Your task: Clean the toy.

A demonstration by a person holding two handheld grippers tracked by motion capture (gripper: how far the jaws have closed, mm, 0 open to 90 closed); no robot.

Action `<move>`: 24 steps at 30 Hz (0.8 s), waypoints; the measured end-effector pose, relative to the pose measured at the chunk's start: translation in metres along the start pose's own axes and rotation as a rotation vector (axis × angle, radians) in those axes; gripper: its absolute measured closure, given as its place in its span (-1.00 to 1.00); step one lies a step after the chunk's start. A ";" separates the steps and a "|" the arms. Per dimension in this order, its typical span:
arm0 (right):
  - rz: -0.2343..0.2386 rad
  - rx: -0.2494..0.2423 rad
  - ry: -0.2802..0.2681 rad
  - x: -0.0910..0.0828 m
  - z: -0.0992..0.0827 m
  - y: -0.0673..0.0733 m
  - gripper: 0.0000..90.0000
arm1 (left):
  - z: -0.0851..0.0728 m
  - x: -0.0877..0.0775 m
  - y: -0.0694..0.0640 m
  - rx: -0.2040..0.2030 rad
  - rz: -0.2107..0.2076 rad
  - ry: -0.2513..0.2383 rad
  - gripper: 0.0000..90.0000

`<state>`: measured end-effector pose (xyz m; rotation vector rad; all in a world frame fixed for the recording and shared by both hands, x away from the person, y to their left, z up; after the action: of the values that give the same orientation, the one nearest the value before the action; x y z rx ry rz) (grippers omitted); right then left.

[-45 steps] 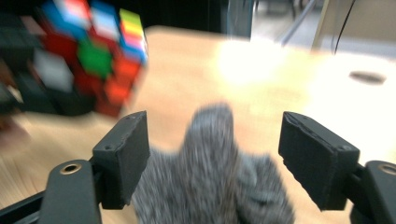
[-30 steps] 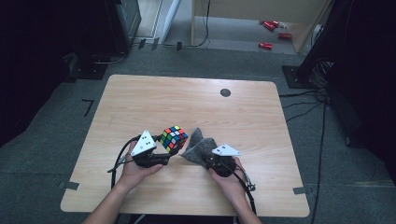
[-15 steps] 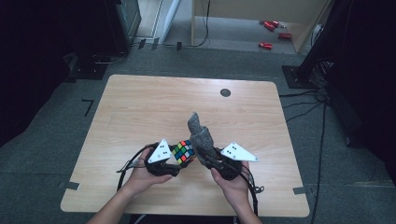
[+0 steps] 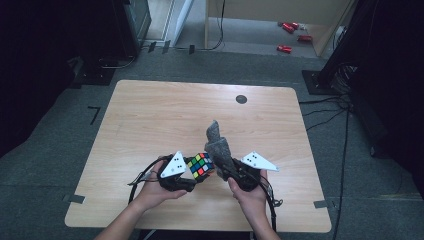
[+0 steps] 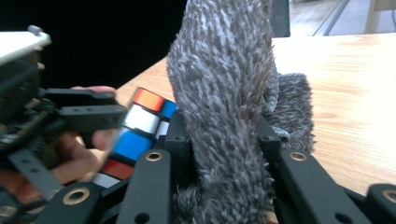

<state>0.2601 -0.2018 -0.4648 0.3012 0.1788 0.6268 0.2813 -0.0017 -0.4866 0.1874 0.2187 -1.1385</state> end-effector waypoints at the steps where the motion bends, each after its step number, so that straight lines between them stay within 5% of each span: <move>1: 0.008 -0.003 -0.004 0.000 0.001 0.003 0.52 | 0.000 0.001 -0.001 0.005 0.003 0.004 -0.22; 5: 0.020 0.009 -0.025 -0.002 0.007 0.009 0.52 | 0.004 -0.001 -0.005 0.012 -0.006 -0.024 -0.22; 14: -0.016 0.049 -0.006 -0.001 0.000 -0.009 0.51 | 0.006 -0.004 0.000 -0.008 0.003 -0.045 -0.22; 19: 0.008 0.024 -0.019 -0.003 0.004 0.001 0.50 | 0.003 -0.002 0.000 -0.007 0.035 -0.023 -0.22; 24: 0.010 0.008 -0.044 -0.003 0.008 0.006 0.50 | 0.007 -0.001 -0.009 0.002 0.002 -0.048 -0.21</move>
<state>0.2560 -0.2006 -0.4551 0.3232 0.1376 0.6293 0.2733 -0.0058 -0.4795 0.1617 0.1744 -1.1400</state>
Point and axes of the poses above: each handheld gripper's, and its own axes: x roughly forward along the jaws, z roughly out of its top, y roughly to its left, the point moved 3 cm from there along x, roughly forward along the jaws, and after that the axes turned 13 degrees about -y, right-handed, at the moved point
